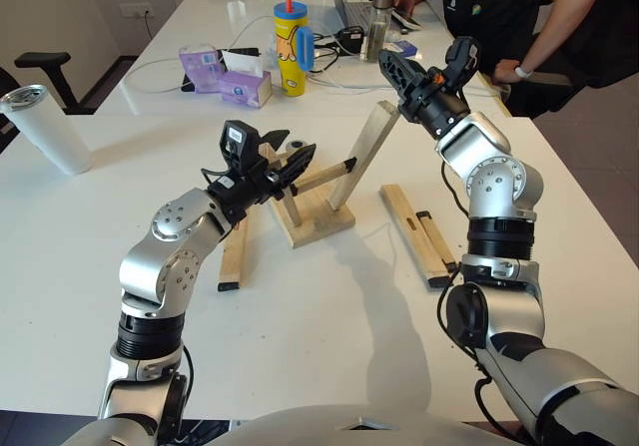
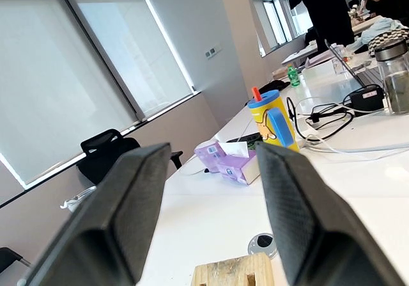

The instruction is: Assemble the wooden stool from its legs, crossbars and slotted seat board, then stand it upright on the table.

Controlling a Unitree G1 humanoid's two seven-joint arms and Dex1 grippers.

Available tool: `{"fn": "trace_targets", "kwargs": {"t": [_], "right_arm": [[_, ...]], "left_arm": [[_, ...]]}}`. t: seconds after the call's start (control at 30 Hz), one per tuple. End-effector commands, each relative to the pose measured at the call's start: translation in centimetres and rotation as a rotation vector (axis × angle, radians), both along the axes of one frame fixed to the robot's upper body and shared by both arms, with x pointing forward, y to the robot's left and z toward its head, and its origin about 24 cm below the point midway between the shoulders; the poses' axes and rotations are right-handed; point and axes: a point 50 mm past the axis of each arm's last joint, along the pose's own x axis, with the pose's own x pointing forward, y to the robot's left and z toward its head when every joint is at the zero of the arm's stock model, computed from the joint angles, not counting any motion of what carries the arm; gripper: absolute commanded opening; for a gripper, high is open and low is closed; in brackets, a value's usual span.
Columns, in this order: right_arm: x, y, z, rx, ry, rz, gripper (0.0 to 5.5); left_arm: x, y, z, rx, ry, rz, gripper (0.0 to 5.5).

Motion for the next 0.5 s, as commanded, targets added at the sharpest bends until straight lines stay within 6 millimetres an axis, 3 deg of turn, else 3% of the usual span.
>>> {"fn": "trace_targets", "kwargs": {"t": [0.03,0.5], "right_arm": [[-0.6,1.7,-2.3,-0.034,0.096,0.095,2.49],[-3.3,6.1,-3.5,-0.118,0.145,0.302,2.49]], "left_arm": [[0.1,0.0,-0.5,0.01,0.022,-0.006,2.23],[0.5,-0.4,-1.2,0.024,0.045,-0.021,2.23]]}}
